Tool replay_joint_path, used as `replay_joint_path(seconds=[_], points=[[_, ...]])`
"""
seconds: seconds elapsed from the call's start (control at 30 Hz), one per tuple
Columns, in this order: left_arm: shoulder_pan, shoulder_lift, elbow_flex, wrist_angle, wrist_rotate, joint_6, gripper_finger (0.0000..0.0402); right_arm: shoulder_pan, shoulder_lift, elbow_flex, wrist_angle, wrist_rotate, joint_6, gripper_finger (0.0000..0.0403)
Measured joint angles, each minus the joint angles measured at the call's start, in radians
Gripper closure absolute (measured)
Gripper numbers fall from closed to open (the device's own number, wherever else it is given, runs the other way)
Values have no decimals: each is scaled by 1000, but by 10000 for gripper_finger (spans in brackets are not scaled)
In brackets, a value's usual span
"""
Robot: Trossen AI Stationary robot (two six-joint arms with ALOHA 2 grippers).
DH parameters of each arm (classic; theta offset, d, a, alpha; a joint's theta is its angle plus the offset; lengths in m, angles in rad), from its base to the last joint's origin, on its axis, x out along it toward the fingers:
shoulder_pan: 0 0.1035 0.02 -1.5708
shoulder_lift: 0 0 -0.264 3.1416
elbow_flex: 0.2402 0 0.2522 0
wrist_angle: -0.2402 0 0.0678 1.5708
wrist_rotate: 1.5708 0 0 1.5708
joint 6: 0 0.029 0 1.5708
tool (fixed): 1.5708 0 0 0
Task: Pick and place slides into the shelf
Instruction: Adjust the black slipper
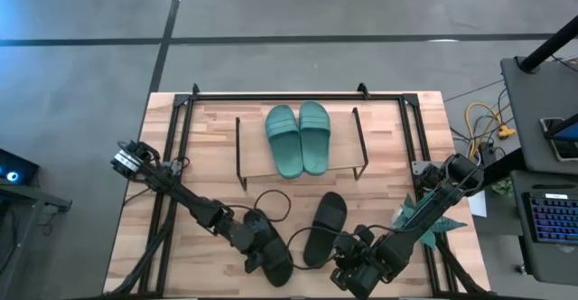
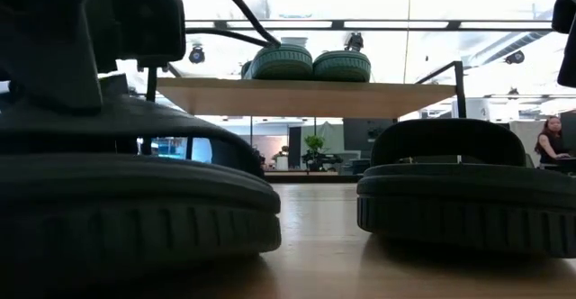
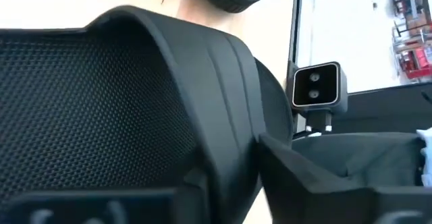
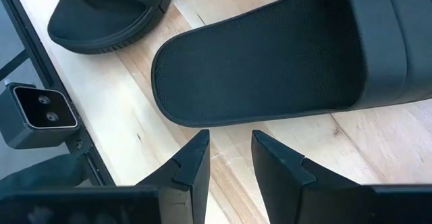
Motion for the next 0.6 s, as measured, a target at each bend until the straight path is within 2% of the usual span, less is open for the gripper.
replay_joint_path(seconds=[0.13,0.2,0.3,0.43,0.6], points=[[0,-1,0,-1,-15,-90,390,0,0,-1,0,0,0,300],[-7,-1,-1,0,-45,-199,393,0,0,-1,-1,0,0,300],[-39,-2,5,5,-143,-371,394,0,0,-1,-1,0,0,300],[-110,-7,6,28,-350,-558,399,0,0,-2,-2,0,0,300],[-191,-7,-4,1,-704,-836,400,0,0,-12,-2,1,0,300]])
